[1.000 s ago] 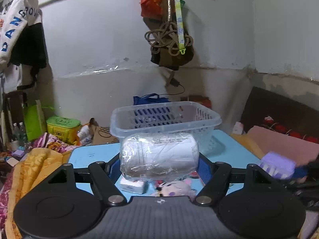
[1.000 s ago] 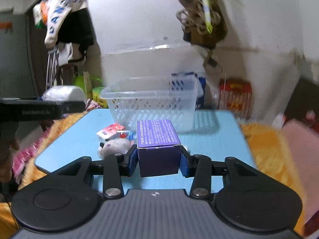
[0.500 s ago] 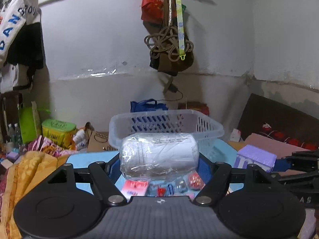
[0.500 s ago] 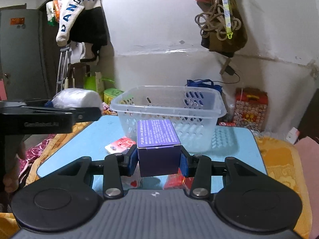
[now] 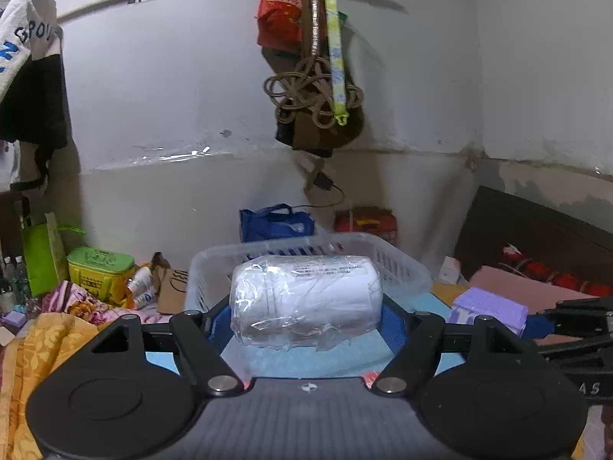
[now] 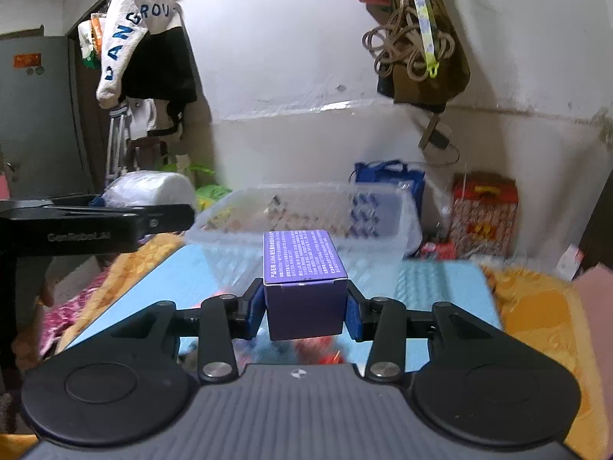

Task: Organize objects
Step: 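Carry both held items over the clear basket and open both tools to drop them, then grasp the white-and-purple plush toy with the left tool while the right tool grasps the red box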

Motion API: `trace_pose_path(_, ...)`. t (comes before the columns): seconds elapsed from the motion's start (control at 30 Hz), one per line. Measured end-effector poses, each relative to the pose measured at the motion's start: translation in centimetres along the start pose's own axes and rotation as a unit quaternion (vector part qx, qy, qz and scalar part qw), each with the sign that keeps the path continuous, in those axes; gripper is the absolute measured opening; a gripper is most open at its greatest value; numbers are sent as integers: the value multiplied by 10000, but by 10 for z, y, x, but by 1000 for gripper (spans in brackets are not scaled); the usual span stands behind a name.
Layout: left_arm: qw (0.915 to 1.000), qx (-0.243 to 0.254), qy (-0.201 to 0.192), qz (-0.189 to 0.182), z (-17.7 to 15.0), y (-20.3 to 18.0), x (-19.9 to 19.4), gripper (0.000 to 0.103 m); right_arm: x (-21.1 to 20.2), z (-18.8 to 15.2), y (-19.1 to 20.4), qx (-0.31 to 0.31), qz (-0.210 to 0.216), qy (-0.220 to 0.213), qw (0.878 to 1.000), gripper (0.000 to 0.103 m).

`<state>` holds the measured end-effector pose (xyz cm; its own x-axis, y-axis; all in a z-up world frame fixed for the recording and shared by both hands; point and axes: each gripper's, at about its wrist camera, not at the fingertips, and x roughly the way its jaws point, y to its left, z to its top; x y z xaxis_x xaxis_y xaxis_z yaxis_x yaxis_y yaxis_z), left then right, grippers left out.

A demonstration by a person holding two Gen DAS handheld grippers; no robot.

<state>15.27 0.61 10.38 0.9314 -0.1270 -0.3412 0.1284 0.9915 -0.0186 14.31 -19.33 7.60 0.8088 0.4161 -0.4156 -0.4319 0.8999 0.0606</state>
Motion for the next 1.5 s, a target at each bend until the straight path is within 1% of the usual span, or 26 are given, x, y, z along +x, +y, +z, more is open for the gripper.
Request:
trace_pose_path(0.07,10000,-77,-18,18,12,7,12,77,14,15,-1,-194,-237,-41,9995,45)
trace_pose_path(0.13,10000,-70,27,41,23,12,29,77,29,26,-4,-268,-291,-48,9992,45)
trace_pose_path(0.2,9999,-113,-29,126,31,17,48,77,49,37,-10,-234,-343,-21,9991,45)
trace_pose_path(0.27,9996,-185,78,218,37,24,71,77,72,46,-16,-204,-385,15,9990,45)
trace_pose_path(0.3,9994,-269,119,202,38,28,81,77,80,48,-19,-184,-402,29,9990,45)
trace_pose_path(0.37,9988,-420,227,147,40,36,101,77,100,51,-25,-109,-467,138,9988,45)
trace_pose_path(0.43,9978,-523,371,181,38,42,117,77,118,53,-28,-179,-538,300,9979,45)
trace_pose_path(0.47,9975,-563,383,179,36,45,123,77,126,55,-27,-257,-611,320,9973,45)
trace_pose_path(0.53,9975,-510,410,251,31,46,135,77,138,58,-26,-375,-725,380,9959,45)
trace_pose_path(0.67,9970,-447,517,366,24,48,156,77,154,57,-24,-457,-762,507,9948,45)
trace_pose_path(0.8,9966,-475,573,358,23,51,169,77,163,53,-20,-557,-792,567,9937,46)
trace_pose_path(0.83,9970,-453,520,359,23,50,169,79,164,55,-19,-607,-813,525,9935,52)
trace_pose_path(0.87,9971,-401,485,418,23,49,169,89,162,54,-18,-649,-850,459,9932,71)
trace_pose_path(0.93,9970,-332,376,590,23,47,167,103,158,57,-18,-642,-984,283,9927,95)
trace_pose_path(0.97,9971,-302,308,633,24,46,166,103,152,56,-16,-691,-1144,183,9909,99)
trace_pose_path(1.03,9965,-369,144,734,24,46,157,103,146,59,-17,-759,-1182,83,9900,101)
trace_pose_path(1.1,9962,-435,48,749,25,48,149,103,133,60,-19,-667,-1169,49,9909,103)
trace_pose_path(1.2,9969,-478,-14,620,23,46,131,103,107,58,-25,-348,-984,-164,9944,103)
trace_pose_path(1.23,9976,-461,-8,516,22,45,126,103,99,55,-26,-212,-929,-215,9952,103)
trace_pose_path(1.3,9987,-353,33,374,20,40,113,103,83,48,-25,9,-778,-271,9966,103)
trace_pose_path(1.37,9990,-314,155,274,16,37,96,103,64,35,-22,182,-635,-397,9970,103)
trace_pose_path(1.43,9991,-357,190,84,9,35,75,103,51,23,-17,249,-528,-336,9977,103)
trace_pose_path(1.5,9988,-462,165,41,-4,36,51,103,35,4,-8,414,-653,-399,9962,103)
